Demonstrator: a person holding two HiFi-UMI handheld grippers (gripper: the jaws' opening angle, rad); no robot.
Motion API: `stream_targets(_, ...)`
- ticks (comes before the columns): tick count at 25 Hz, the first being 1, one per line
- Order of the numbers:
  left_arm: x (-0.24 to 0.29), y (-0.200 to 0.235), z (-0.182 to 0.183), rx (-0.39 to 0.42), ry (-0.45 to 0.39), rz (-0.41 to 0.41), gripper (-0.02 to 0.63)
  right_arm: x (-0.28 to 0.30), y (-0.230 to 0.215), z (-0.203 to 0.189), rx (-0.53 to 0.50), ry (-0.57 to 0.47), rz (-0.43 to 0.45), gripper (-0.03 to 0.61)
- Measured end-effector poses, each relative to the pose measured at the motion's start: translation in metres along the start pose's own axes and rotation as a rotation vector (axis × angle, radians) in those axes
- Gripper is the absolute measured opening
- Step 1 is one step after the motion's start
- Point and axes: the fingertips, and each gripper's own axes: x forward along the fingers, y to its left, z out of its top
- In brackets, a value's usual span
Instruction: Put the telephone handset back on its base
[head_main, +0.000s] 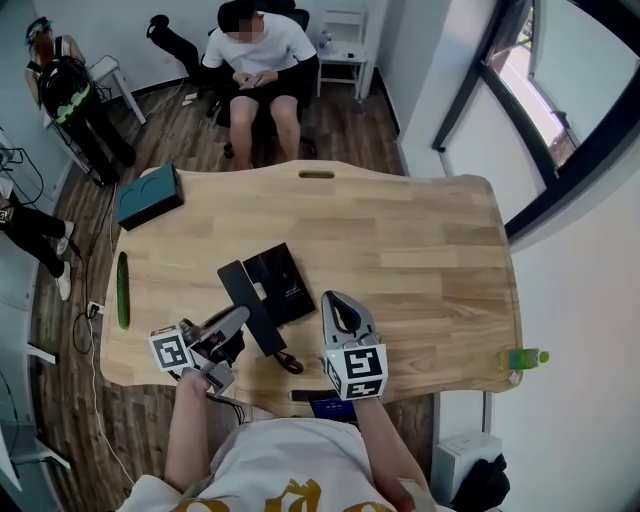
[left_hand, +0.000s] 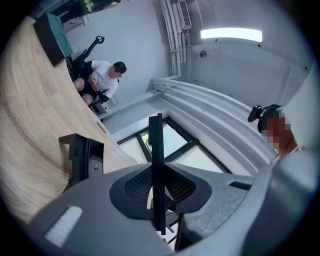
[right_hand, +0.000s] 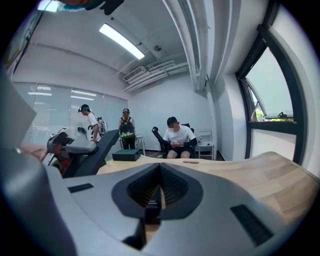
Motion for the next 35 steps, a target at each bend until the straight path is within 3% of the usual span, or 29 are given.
stream_targets(35, 0.008, 0.066, -0.009, -0.094, -0.014, 0.035, 0.072, 0.043, -0.018, -0.042, 0.015, 0.126, 0.026, 0.003)
